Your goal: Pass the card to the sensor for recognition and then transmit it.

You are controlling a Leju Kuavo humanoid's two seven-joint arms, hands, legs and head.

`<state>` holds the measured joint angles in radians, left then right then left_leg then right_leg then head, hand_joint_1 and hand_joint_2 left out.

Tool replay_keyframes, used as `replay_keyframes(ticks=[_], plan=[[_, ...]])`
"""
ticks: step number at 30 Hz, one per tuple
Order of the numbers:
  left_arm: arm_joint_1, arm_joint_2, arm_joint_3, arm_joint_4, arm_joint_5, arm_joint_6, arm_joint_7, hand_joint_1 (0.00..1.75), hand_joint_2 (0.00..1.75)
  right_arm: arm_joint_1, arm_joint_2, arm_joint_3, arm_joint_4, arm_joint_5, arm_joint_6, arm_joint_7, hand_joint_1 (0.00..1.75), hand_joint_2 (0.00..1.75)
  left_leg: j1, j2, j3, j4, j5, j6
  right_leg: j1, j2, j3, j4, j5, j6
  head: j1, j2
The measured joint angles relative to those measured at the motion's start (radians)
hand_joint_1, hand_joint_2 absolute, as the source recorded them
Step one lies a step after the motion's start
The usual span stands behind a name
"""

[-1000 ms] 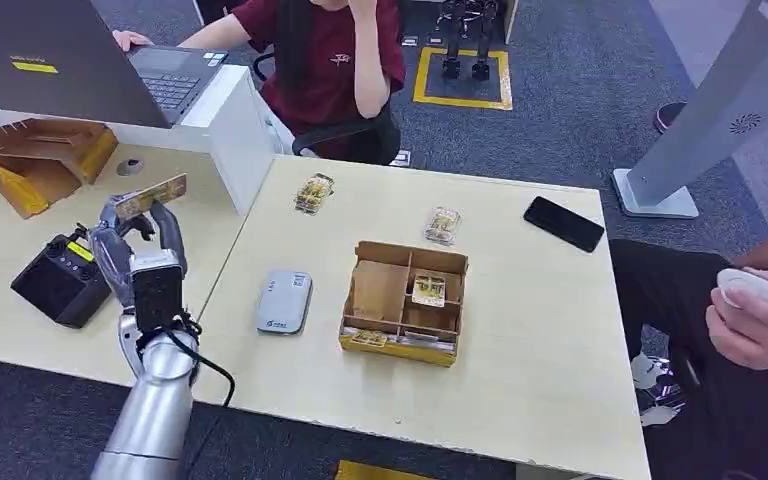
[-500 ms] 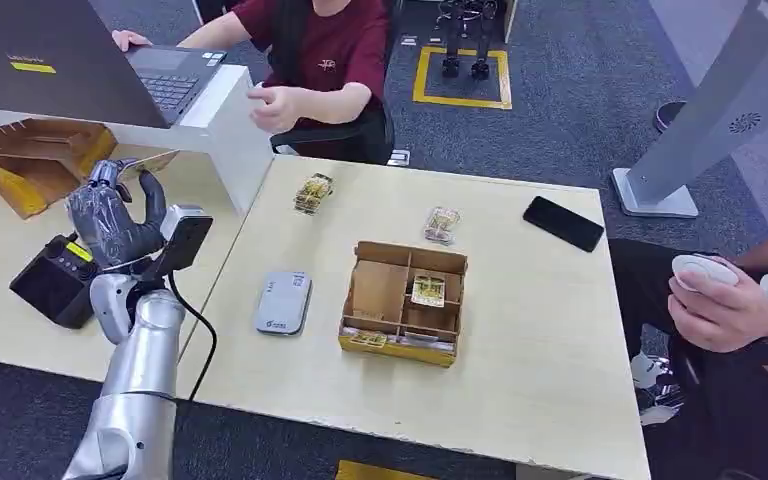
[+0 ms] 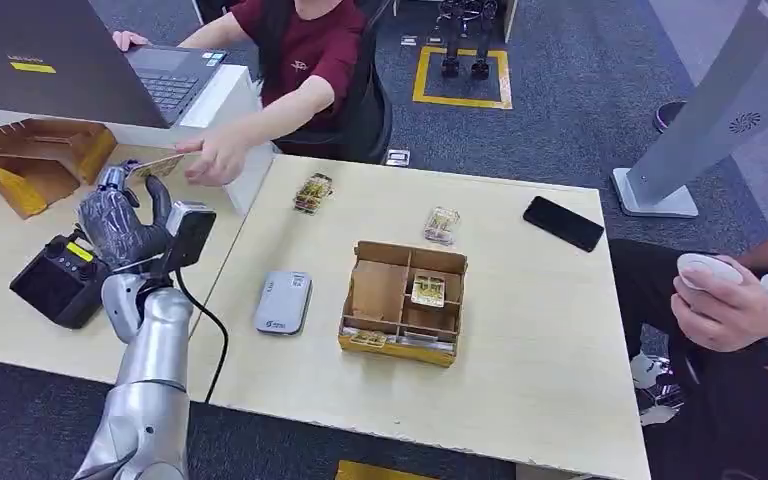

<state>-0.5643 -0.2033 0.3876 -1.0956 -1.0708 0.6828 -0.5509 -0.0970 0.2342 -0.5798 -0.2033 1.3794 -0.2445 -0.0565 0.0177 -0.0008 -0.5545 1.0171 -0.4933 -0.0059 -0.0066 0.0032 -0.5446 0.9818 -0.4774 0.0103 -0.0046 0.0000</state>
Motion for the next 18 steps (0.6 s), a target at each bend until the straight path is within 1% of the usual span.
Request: replay_keyframes(ticks=[7,8,13,14,17,18], plan=[[0.0,-0.009,0.0,0.004,0.0,0.0,-0.006,1.75,1.75,0.0,0.0,0.0,0.0,-0.004,0.0,-0.007,0.0,0.0,0.0,0.0,0.0,0.0,0.0,0.0,0.0,0.0,0.0,0.0,0.0,0.0,0.0,0.0],[0.0,-0.01,0.0,0.004,0.0,0.0,-0.006,0.0,1.75,0.0,0.0,0.0,0.0,-0.004,0.0,-0.006,0.0,0.0,0.0,0.0,0.0,0.0,0.0,0.0,0.0,0.0,0.0,0.0,0.0,0.0,0.0,0.0],[0.0,-0.01,-0.002,0.016,0.04,0.0,-0.005,0.0,1.75,0.0,0.0,0.0,0.0,-0.006,0.0,-0.005,0.0,0.0,0.0,0.0,0.0,0.0,0.0,0.0,0.0,0.0,0.0,0.0,0.0,0.0,0.0,0.0],[0.0,-0.01,-0.004,0.02,0.062,0.0,0.001,0.0,1.75,0.0,0.0,0.0,0.0,-0.007,0.0,-0.003,0.0,0.0,0.0,0.0,0.0,0.0,0.0,0.0,0.0,0.0,0.0,0.0,0.0,0.0,0.0,0.0],[-0.001,0.001,-0.04,0.049,0.179,0.0,0.045,0.0,1.75,0.0,0.0,0.0,0.0,-0.011,-0.003,-0.002,0.0,0.0,0.0,0.0,0.0,0.0,0.0,0.0,0.0,0.0,0.0,0.0,0.0,0.0,0.0,0.0],[-0.001,0.004,-0.05,0.056,0.19,0.0,0.049,0.0,1.75,0.0,0.0,0.0,0.0,-0.012,-0.003,-0.002,0.0,0.0,0.0,0.0,0.0,0.0,0.0,0.0,0.0,0.0,0.0,0.0,0.0,0.0,0.0,0.0]])
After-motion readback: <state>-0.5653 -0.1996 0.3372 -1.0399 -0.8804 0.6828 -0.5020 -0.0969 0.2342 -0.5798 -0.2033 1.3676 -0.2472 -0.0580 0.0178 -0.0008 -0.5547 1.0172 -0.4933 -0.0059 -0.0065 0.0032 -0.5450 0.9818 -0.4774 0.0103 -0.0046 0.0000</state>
